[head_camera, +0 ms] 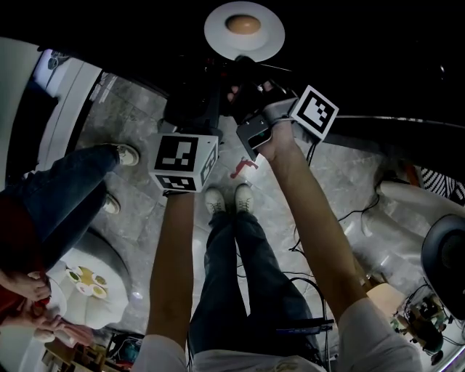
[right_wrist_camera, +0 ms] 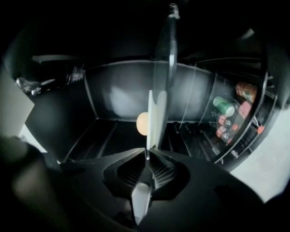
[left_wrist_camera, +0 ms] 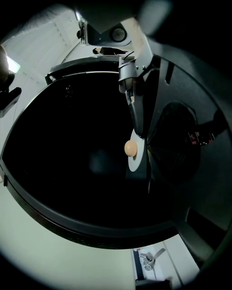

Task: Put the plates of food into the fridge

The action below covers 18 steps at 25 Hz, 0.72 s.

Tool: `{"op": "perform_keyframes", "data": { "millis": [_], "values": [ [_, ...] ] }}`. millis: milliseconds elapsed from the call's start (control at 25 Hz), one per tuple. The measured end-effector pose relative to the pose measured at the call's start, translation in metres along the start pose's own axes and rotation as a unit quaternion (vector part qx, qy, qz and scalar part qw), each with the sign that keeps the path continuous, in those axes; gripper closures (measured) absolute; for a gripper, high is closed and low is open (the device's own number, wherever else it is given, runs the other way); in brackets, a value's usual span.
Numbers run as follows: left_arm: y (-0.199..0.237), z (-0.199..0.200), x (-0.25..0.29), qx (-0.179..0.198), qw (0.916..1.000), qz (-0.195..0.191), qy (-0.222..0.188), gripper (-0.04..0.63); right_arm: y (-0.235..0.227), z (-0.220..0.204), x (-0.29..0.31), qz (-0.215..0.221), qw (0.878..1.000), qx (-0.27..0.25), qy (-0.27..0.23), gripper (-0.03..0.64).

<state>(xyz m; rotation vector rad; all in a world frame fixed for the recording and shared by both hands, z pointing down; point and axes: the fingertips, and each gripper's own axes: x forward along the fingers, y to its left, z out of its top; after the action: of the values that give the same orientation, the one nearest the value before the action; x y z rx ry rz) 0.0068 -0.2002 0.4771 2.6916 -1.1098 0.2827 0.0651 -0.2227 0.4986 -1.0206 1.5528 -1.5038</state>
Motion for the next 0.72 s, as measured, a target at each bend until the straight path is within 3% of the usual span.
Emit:
{"op": "perform_keyframes", "data": {
  "millis": [360,560,720],
  "values": [
    [0.0014,0.0009,-0.007,0.0,1.0,0.003,-0.006,0.588,0.0042,-0.0053,0.0013,0.013,1.0,0.004,0.003,0.584],
    [0.0041,-0.0046,-0.0071,-0.008,0.9999,0.006,-0.002,0.588,0.0089,-0.0075,0.0032,0.031,0.999,-0.005,0.01,0.52],
    [0.0042,-0.004,-0.0035,-0.01,0.9999,0.008,-0.004,0.588,0.0083,-0.0054,0.0026,0.027,1.0,-0.011,0.011,0.518]
  ]
}}
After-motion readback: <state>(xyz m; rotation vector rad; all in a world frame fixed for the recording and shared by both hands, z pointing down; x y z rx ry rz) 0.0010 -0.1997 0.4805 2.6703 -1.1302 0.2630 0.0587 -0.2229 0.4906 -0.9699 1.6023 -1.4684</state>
